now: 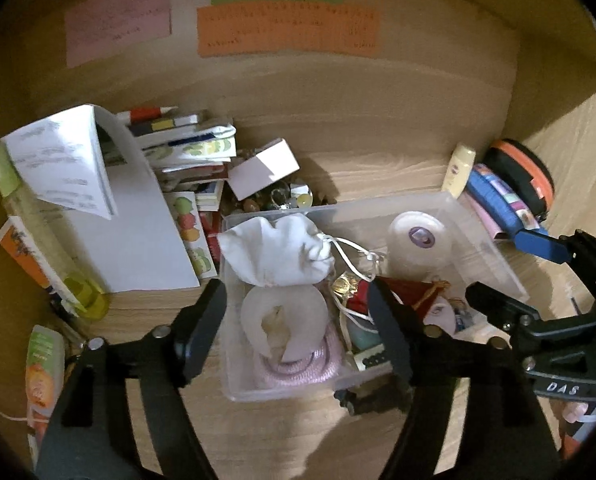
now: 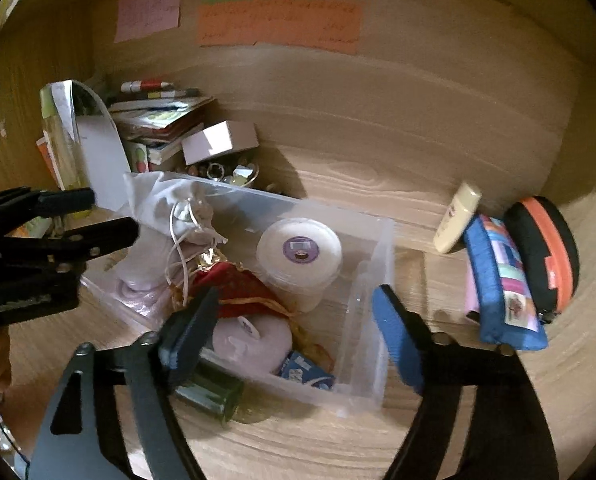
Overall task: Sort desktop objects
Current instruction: 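Lower the seashell into the bin with left tool while right tool drops the beaded charm there, then grasp the dark green bottle on the desk with the right tool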
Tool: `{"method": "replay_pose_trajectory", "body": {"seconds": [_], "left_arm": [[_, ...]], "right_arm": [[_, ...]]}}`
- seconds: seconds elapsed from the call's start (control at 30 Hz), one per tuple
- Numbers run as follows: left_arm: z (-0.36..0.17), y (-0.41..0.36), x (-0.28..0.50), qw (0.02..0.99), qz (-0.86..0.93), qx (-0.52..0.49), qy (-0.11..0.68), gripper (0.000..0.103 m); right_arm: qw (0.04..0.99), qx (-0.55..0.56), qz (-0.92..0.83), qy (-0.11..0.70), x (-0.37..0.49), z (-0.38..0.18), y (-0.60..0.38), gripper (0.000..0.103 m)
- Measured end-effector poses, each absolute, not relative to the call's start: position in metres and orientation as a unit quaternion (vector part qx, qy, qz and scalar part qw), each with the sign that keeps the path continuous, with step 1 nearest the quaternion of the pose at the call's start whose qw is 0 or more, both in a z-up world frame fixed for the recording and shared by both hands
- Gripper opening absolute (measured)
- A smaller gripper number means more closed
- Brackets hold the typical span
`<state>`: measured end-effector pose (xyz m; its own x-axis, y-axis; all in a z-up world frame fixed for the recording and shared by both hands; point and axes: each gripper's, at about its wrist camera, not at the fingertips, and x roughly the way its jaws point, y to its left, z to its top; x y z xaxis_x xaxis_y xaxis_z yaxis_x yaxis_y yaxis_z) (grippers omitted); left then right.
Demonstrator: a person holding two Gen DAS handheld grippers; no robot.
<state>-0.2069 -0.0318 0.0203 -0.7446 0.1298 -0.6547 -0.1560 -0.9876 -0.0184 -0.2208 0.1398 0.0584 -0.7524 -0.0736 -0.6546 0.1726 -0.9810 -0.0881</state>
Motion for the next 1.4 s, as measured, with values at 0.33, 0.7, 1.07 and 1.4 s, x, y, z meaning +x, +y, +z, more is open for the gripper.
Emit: {"method": "replay_pose_trajectory", "body": {"seconds": [0.33, 0.7, 1.07, 1.4], "left_arm": [[0.018, -0.058, -0.173, 0.069, 0.938, -0.339, 0.005, 0.090], [-0.023, -0.086, -0.158, 0.061, 0.921, -0.383, -0.024, 0.090], [-0.047, -0.076, -0.152, 0.072, 0.910, -0.408, -0.016, 0.090], [-0.060, -0.046, -0.160, 0.074, 0.903, -0.423, 0.002, 0.090]], "right_arm": [[0.085, 0.370, -0.924, 0.036, -0.191, 0.046, 0.137, 0.081], [0.091, 0.440, -0.892, 0.049, -0.193, -0.013, 0.103, 0.081], [0.103, 0.451, -0.885, 0.051, -0.201, -0.025, 0.090, 0.058], [0.111, 0.428, -0.897, 0.023, -0.185, -0.014, 0.117, 0.055]]}}
